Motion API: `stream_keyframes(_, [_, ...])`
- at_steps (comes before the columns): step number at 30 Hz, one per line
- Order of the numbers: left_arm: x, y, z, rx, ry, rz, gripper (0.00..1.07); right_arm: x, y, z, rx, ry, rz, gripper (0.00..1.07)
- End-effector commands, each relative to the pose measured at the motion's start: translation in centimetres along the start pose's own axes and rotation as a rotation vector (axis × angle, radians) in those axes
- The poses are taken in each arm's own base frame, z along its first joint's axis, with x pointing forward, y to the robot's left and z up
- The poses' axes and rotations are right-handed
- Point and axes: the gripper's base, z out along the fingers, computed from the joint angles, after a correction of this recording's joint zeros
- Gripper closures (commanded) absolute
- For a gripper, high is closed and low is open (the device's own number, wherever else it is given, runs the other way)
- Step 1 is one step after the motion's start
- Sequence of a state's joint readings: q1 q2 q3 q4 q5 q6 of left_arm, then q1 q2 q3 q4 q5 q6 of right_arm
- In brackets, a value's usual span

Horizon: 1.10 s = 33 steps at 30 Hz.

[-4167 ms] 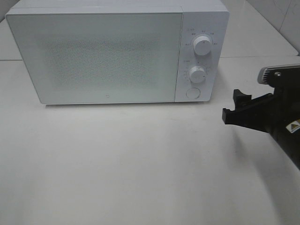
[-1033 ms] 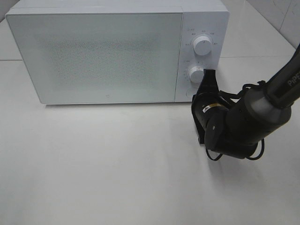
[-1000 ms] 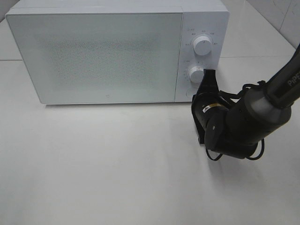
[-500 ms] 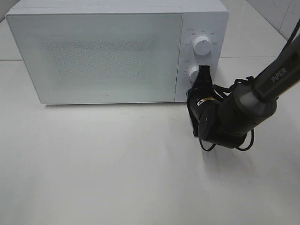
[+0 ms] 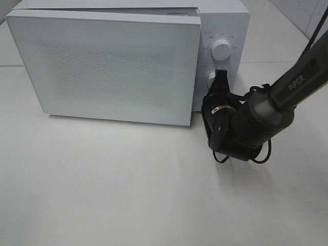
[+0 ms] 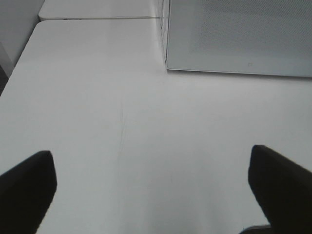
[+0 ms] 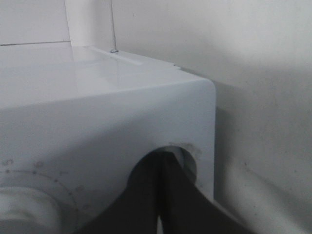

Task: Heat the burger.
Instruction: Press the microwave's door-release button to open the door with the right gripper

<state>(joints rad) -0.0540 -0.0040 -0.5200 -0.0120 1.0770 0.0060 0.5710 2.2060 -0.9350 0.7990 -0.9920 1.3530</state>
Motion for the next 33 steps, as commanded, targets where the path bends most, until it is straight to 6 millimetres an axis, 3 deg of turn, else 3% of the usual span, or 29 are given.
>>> stream_keyframes(1, [0.1,0.0,-0.2,0.001,-0.020,-0.001,0.06,0.8,4.2,1.7,-0.279,-0.005,-0.005,1.07])
stream_keyframes(5, [0.1,0.0,-0.2,0.001,-0.020,-0.001,0.06,1.1,5.1,1.9,-0.326,-0.011,-0.017,1.07])
stream_keyframes(20, [0.1,0.0,-0.2,0.001,-0.020,-0.001,0.06,1.1,5.2,0.9,-0.286,-0.024,-0.010,1.06])
stream_keyframes(33, [0.1,0.0,-0.2,0.001,-0.020,-0.001,0.06,0.4,3.3,-1.8,-0.016,0.020,-0.037,1.06])
